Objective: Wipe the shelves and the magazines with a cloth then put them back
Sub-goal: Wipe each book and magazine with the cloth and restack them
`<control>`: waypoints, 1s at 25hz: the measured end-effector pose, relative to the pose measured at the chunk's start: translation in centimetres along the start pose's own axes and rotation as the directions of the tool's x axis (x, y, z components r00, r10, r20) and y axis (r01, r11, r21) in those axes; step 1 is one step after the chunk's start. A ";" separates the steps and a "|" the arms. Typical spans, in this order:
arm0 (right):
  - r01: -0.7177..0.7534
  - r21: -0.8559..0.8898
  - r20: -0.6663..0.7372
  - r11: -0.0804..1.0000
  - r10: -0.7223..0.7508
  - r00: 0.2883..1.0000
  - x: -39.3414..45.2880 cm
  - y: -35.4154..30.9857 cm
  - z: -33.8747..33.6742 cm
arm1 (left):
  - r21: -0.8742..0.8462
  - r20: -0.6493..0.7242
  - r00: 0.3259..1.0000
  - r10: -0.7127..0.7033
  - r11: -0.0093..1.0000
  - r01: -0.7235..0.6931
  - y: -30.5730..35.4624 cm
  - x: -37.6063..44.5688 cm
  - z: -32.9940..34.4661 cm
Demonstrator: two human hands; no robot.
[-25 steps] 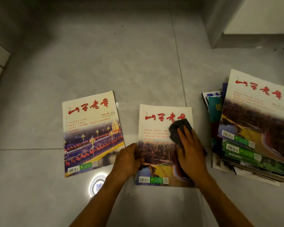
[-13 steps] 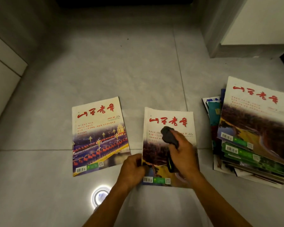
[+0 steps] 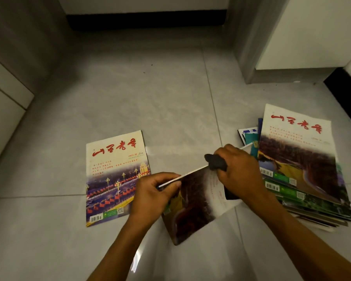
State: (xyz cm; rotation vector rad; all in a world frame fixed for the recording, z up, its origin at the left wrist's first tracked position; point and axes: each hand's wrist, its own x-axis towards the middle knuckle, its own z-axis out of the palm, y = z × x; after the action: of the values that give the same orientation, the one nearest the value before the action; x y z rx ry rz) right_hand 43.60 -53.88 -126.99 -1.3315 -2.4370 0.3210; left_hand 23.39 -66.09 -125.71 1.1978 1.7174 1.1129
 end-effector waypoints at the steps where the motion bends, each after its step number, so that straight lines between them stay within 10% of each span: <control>1: -0.068 0.043 -0.013 0.997 0.069 0.998 -0.5 0.1 -0.5 | -0.137 -0.043 0.996 -0.075 0.988 0.069 0.2 0.0 -0.3; 5: -0.276 0.177 -0.100 0.945 0.296 0.950 -0.7 -0.4 -2.6 | -0.201 -0.043 0.989 -0.143 0.971 0.132 0.3 0.2 0.2; 13: -0.041 0.194 -0.065 0.980 0.054 0.996 -0.7 -8.1 -2.9 | -0.113 -0.040 0.999 0.035 0.993 -0.039 2.6 0.0 0.2; 17: -0.446 0.173 0.010 0.878 0.451 0.892 -0.2 2.2 -3.5 | -0.197 -0.139 0.988 -0.074 0.979 0.046 2.0 0.5 -2.0; 19: -0.620 0.514 0.083 0.593 0.685 0.724 -0.5 4.1 -3.7 | -0.170 -0.208 0.976 -0.066 0.985 0.030 2.2 0.7 -2.3; 22: -0.501 0.823 0.545 -0.267 0.621 0.564 -1.2 0.5 -4.5 | -0.109 -0.204 0.974 0.095 0.987 -0.119 3.0 1.0 -1.4; 25: -0.499 0.727 0.679 -0.472 0.385 0.625 -1.1 -3.4 -4.6 | 0.373 0.107 0.830 0.547 0.752 -0.544 2.0 0.5 0.9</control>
State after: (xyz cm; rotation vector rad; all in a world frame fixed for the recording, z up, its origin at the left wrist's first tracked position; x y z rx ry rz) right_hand 43.42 -56.42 -121.76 -1.2372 -0.4142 2.0342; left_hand 24.66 -65.00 -124.24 2.0526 1.6841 1.1216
